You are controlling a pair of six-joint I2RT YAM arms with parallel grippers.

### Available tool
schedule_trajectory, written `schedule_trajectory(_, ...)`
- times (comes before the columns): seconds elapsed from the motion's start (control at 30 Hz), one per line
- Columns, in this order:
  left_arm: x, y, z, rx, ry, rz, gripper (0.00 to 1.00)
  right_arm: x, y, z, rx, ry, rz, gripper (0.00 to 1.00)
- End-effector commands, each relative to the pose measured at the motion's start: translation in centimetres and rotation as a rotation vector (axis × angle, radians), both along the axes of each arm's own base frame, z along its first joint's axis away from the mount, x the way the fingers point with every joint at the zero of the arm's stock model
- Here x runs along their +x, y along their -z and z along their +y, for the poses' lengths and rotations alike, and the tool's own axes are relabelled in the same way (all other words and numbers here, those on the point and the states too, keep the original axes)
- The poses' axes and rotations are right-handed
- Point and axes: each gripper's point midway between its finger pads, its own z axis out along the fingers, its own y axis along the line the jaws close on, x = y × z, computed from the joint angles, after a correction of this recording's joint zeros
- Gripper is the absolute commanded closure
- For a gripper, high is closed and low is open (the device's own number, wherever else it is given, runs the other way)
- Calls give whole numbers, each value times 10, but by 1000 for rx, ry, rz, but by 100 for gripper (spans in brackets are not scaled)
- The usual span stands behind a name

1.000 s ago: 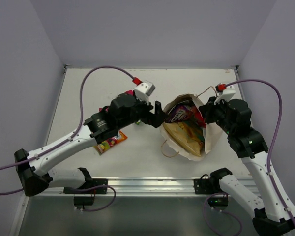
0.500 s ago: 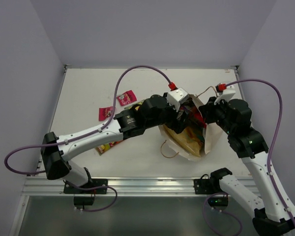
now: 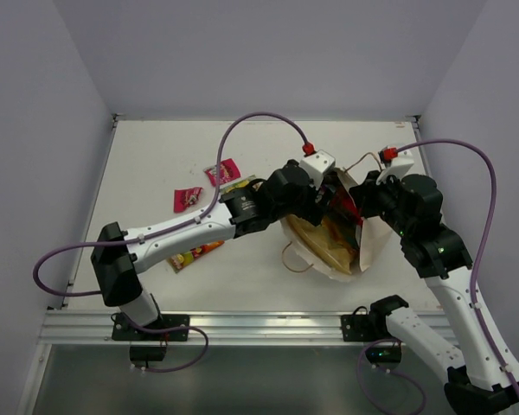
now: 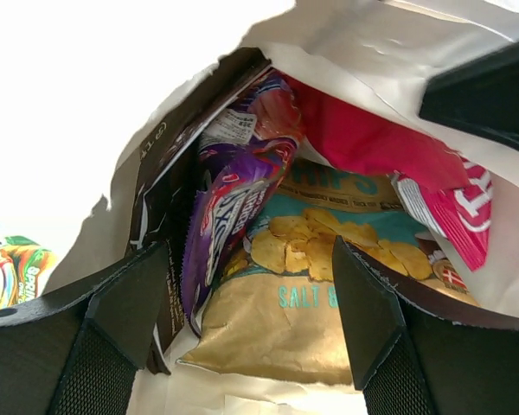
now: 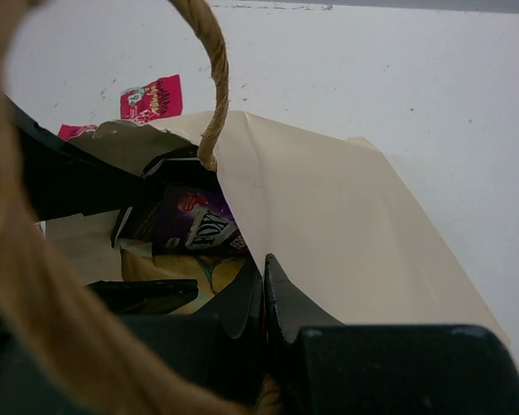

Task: Take the snacks out of the paper bag

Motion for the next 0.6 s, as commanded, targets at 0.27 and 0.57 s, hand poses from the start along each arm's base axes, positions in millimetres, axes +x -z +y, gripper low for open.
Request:
schedule_trajectory(0.27, 4, 2, -29, -27, 119, -5, 27, -3, -13, 6, 26, -36, -27, 97)
schedule_trajectory(0.57, 22, 12, -33, 17, 85, -32, 90, -3, -9, 8, 26, -42, -24, 97)
